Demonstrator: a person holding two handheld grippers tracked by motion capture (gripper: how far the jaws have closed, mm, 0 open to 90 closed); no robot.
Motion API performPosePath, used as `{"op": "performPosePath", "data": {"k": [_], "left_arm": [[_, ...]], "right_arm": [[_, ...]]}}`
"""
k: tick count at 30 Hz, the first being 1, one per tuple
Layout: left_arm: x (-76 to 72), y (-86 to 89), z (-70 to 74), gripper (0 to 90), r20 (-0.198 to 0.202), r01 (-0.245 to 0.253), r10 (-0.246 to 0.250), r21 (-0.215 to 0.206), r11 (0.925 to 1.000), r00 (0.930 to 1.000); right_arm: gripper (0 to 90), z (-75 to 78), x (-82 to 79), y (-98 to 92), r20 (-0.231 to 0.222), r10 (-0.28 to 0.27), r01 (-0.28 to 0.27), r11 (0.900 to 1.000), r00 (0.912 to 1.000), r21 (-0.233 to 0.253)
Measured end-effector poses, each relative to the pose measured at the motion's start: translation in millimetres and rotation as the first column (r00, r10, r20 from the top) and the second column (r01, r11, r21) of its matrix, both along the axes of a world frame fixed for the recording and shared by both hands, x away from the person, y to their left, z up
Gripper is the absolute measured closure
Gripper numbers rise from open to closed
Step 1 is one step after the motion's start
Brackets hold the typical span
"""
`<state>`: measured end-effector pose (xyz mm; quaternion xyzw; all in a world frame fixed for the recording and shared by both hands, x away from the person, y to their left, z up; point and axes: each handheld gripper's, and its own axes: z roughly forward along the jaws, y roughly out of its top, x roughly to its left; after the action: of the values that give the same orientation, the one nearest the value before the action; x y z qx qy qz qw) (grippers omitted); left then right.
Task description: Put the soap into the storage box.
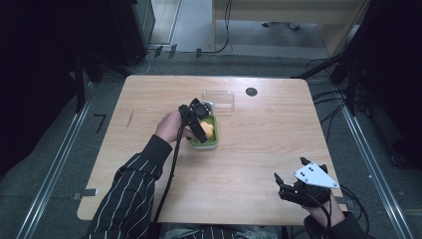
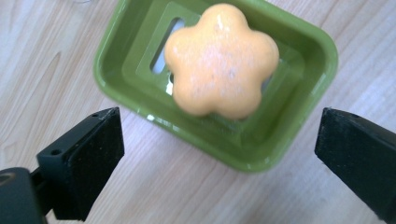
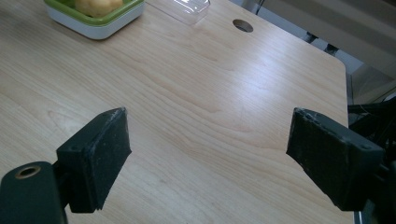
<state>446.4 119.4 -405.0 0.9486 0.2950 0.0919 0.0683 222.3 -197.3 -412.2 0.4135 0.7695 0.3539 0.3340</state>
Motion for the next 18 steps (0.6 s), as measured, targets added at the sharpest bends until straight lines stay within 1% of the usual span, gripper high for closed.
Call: {"op": "performPosePath", "data": {"k": [2,3,4,5,6,8,9,14,18], "left_arm": [[-4.9,4.2,5.3,0.0,0.002,-0.017,0.017,0.004,0.9998,0.9999],[-7.2,6.3,6.7,0.0,0.005,-0.021,0.021,-0.002,0.9998,0.9998],[-10.4,8.2,9.3,0.0,0.007,-0.024,0.024,0.001,0.9997,0.9997],[-12.5,9.7,9.9,0.0,0.013,-0.024,0.025,-0.007,0.9997,0.9996],[-15.2,11.0,12.0,0.0,0.004,-0.027,0.027,0.001,0.9996,0.9996],[-20.4,14.1,14.1,0.0,0.013,-0.031,0.031,-0.004,0.9995,0.9994],[-22.7,15.7,14.9,0.0,0.011,-0.035,0.035,-0.002,0.9994,0.9993],[-35.0,25.5,15.7,0.0,0.000,-0.051,0.051,0.001,0.9987,0.9987],[-46.0,34.5,13.0,0.0,-0.007,-0.067,0.067,0.002,0.9977,0.9977]], "right_arm": [[13.7,0.1,-0.2,-0.5,-0.001,-0.008,0.008,1.000,1.0000,0.009],[13.7,0.1,-0.3,-0.4,0.000,-0.007,0.007,1.000,1.0000,0.006],[13.7,0.1,-0.5,-0.3,0.000,-0.006,0.006,1.000,1.0000,0.005],[13.7,0.0,-0.6,-0.4,-0.001,-0.007,0.007,1.000,1.0000,0.007],[13.7,0.1,-0.6,-0.7,-0.001,-0.007,0.007,1.000,1.0000,0.008],[13.8,0.1,-0.8,-0.8,-0.001,-0.008,0.008,1.000,1.0000,0.010],[13.7,0.1,-0.8,-0.7,-0.001,-0.008,0.008,1.000,1.0000,0.009],[13.7,0.1,-0.9,-0.6,0.000,-0.007,0.007,1.000,1.0000,0.009],[13.7,0.2,-1.0,-0.7,0.000,-0.007,0.007,1.000,1.0000,0.009]]}}
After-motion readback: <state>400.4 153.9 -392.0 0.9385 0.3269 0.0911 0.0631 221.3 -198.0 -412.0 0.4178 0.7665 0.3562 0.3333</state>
